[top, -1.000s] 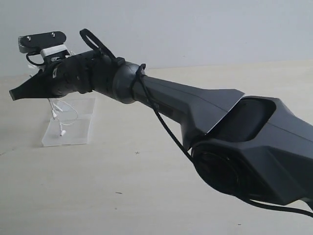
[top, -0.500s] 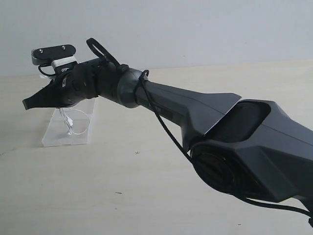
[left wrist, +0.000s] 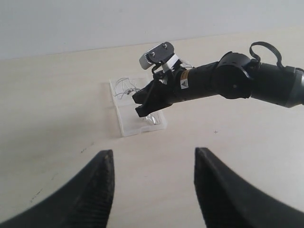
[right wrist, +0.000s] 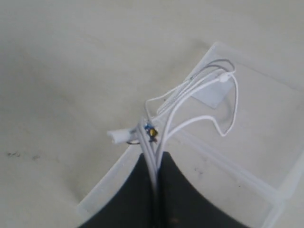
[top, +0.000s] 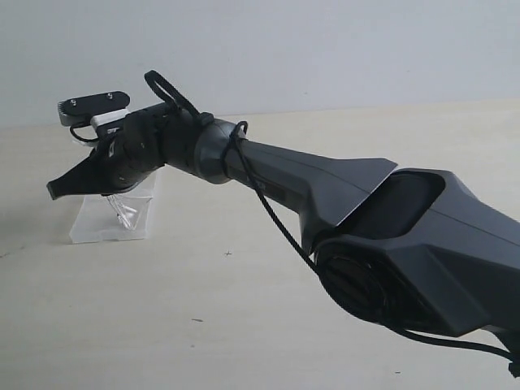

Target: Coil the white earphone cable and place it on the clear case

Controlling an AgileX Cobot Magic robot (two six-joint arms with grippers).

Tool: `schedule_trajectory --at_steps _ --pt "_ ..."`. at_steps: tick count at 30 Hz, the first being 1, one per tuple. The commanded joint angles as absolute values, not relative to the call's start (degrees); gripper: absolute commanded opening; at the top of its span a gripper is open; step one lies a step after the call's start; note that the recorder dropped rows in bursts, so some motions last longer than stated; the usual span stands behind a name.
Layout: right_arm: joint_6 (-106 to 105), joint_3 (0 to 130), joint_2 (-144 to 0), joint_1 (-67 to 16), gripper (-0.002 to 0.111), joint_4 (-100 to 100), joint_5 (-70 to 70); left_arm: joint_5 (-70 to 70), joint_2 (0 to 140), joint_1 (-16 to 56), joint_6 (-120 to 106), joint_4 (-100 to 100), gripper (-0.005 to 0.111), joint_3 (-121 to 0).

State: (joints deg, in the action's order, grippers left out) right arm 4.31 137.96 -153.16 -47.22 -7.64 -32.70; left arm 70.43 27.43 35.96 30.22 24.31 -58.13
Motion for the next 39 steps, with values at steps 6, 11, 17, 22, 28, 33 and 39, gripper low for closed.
schedule_trajectory --at_steps 6,11,17,22,28,33,39 --pt "4.6 138.4 -153.0 -47.0 0.000 -6.9 -35.1 69.6 27.1 35.8 30.0 24.4 0.051 -58.0" --pt "4.6 138.4 -153.0 -47.0 0.000 -6.9 -35.2 69.6 27.1 35.8 30.0 24.4 0.051 -58.0" --pt "4.6 138.4 -153.0 -47.0 0.015 -6.9 -35.5 69.6 27.1 35.8 30.0 24.4 0.051 -58.0" --pt "4.6 138.4 -153.0 -47.0 0.034 -6.9 -35.5 69.6 27.1 35.8 30.0 24.4 0.051 -58.0" --pt "4.6 138.4 -153.0 -47.0 0.050 -6.8 -35.7 69.6 27.1 35.8 30.0 24.4 0.051 -58.0" --pt "4.6 138.4 -153.0 -47.0 0.070 -5.0 -36.6 69.6 27.1 35.8 30.0 24.4 0.051 -58.0" --pt "6.7 138.4 -153.0 -47.0 0.077 -0.9 -39.4 69.6 27.1 35.8 30.0 24.4 0.051 -58.0"
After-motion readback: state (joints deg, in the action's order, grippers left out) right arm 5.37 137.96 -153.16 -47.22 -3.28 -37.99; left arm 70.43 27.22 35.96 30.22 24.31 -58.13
